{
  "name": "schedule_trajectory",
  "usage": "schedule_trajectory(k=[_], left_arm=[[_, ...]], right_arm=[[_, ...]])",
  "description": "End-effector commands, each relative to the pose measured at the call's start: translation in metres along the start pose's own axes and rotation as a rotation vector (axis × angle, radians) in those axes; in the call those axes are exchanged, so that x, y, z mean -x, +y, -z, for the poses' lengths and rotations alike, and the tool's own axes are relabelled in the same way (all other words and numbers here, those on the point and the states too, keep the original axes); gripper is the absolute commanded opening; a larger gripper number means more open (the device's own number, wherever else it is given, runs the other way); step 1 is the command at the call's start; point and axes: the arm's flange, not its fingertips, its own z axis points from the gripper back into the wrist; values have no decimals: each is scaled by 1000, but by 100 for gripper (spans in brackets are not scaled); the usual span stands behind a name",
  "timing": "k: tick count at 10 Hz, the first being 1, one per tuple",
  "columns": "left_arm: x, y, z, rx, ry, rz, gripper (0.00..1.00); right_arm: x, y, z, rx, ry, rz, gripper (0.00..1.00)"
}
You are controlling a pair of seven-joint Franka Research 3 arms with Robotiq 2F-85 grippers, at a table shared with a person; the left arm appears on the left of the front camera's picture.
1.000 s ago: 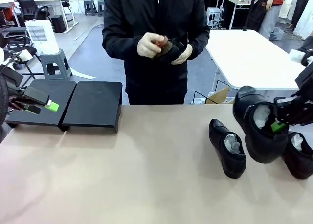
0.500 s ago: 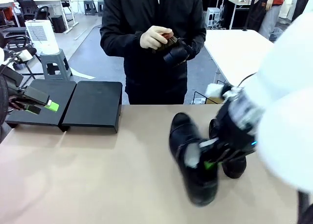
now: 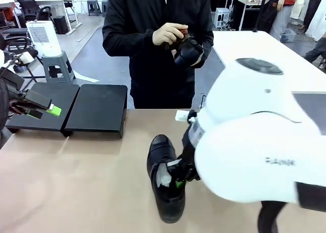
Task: Organize the shoes by placing them on the stand.
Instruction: Pick up one Shoe and place it in the middle of the table.
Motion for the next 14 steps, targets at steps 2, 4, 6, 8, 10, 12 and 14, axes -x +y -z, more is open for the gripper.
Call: schedule_trajectory(k=[2,4,6,8,10,12,14], left_arm=[[1,2,-1,2,5,17,100],[1,2,-1,2,5,17,100],[1,2,-1,2,5,17,100],[1,2,-1,2,5,17,100],[1,2,-1,2,5,17,100],[1,2,-1,2,5,17,100],[1,2,-1,2,5,17,100]], right_arm=[[-3,30,40,17,18,22,0],[-2,29,61,5,-23,74,0],[-4,28,73,-4,-31,99,19],[-7,25,80,1,-31,105,57],[-10,24,78,0,-37,102,96],[-5,19,69,-5,-29,110,100],[6,14,54,16,33,50,100]])
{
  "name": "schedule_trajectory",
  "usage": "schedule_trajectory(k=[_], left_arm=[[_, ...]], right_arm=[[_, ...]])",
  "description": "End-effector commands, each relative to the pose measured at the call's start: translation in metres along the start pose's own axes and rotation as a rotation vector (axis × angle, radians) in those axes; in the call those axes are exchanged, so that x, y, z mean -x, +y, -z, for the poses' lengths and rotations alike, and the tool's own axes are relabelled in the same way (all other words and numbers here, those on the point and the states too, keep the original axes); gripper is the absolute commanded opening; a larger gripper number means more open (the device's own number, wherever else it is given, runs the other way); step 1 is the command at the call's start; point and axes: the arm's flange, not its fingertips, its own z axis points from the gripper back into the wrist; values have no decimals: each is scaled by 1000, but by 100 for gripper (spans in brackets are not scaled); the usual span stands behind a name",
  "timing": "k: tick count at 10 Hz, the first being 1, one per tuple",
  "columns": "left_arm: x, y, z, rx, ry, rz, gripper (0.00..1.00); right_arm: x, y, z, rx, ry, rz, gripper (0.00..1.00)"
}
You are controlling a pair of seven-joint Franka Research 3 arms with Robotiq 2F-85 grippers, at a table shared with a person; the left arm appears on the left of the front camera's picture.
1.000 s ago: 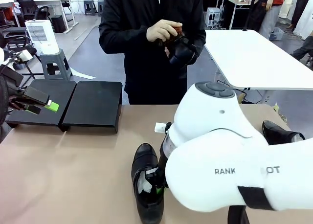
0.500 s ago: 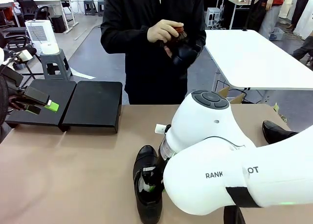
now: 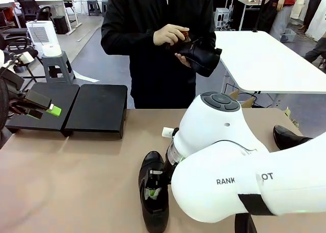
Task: Organize the shoes by placing them on the stand.
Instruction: Pick up one Shoe and place it in the middle of the table, then place the Shoe from the middle of the table onto the Shoes Stand.
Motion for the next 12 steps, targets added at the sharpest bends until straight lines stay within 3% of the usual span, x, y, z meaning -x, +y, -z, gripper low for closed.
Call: schedule_trajectory(k=[1,2,11,12], left_arm=[[1,2,-1,2,5,17,100],[1,2,-1,2,5,17,100],[1,2,-1,2,5,17,100],[1,2,-1,2,5,17,100]], right_arm=[[26,-17,-22,124,28,-148,100],[0,0,0,0,0,0,100],[0,-6,0,21,6,-21,100],[2,-35,-37,39,-64,-36,100]])
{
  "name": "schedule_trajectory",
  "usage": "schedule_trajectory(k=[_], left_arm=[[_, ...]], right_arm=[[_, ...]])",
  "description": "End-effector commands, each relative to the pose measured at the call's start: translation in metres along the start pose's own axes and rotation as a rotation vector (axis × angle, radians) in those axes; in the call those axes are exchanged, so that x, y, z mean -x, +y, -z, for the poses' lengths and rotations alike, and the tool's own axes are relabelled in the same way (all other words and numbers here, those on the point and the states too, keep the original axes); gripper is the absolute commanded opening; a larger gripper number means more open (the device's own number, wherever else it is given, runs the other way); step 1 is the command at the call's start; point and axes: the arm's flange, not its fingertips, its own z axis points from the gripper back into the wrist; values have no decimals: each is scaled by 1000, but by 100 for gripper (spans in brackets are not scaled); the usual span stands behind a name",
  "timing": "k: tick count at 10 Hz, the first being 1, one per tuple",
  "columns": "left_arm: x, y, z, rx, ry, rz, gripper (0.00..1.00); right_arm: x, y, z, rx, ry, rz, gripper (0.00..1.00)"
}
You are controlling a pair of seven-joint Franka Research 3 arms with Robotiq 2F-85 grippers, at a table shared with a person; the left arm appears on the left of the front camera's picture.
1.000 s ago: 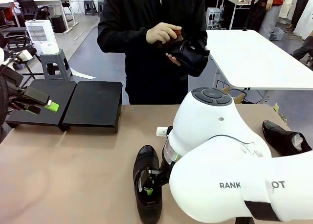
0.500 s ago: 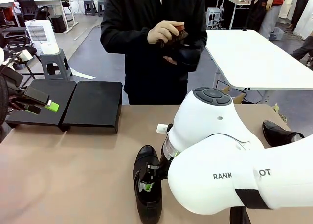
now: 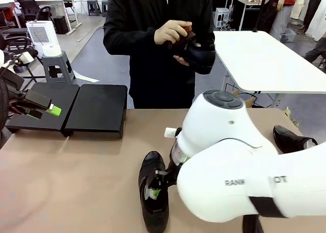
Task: Organize the shoes by placing them on the stand.
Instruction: Place the Shoe from the middle of the table onto the Shoes Stand.
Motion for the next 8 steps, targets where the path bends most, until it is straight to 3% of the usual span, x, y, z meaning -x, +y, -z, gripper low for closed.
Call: schedule_trajectory(k=[1,3,5,6,8], left_arm=[[1,2,-1,2,5,17,100],[1,2,-1,2,5,17,100],[0,0,0,0,0,0,100],[5,-19,-5,14,1,28,100],[20,-71,-16,-131,-45,-10,100]], right_arm=[[4,-61,-64,35,-97,-62,100],[11,-133,-118,39,-155,-82,100],[20,-194,-143,-1,-198,7,100],[22,-211,-150,-40,-206,58,100],[21,-227,-157,-48,-236,126,100]])
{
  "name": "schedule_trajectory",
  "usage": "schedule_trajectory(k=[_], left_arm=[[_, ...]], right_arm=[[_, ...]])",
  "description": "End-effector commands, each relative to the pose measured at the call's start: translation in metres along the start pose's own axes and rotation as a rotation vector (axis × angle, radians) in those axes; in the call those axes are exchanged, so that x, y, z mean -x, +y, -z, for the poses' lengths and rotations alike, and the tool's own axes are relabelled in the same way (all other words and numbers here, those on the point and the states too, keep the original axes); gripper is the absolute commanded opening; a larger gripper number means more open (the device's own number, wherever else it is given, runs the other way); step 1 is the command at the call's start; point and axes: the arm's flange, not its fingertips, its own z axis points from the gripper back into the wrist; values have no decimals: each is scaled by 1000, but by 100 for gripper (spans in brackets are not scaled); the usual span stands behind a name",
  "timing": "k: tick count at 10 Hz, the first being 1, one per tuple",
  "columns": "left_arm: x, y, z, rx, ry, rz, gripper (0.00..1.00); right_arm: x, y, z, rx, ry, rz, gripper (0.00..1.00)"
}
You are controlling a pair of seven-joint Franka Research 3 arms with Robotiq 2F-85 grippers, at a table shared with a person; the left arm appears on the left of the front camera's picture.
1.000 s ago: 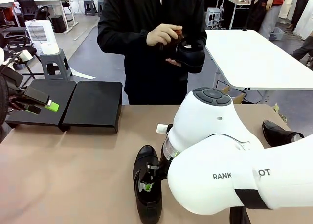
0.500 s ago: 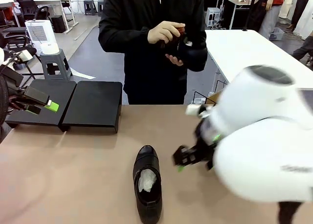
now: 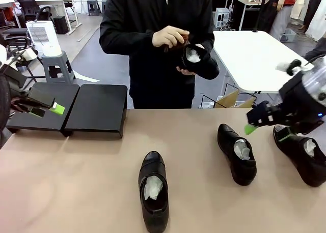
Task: Organize the shoes by placing them on the stand.
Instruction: Place the Shoe from the middle of the table onto the Shoes Stand.
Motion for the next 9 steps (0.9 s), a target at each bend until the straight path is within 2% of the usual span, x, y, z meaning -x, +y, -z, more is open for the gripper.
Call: schedule_trajectory(k=[1,2,3,4,6,7,9], left_arm=[[27,-56,-9,-68,80,-66,100],[36,-77,6,-142,122,-63,100],[36,-69,9,-318,174,-142,100],[13,-56,1,-88,51,-36,100],[13,-56,1,-88,51,-36,100],[13,-70,6,-173,83,-70,100],[44,-167,42,-99,75,-156,100]], right_arm=[[5,13,7,4,12,-39,100],[5,13,7,4,12,-39,100],[5,13,7,4,12,-39,100],[5,13,7,4,12,-39,100],[5,13,7,4,12,-39,100],[5,13,7,4,12,-39,100],[5,13,7,4,12,-39,100]])
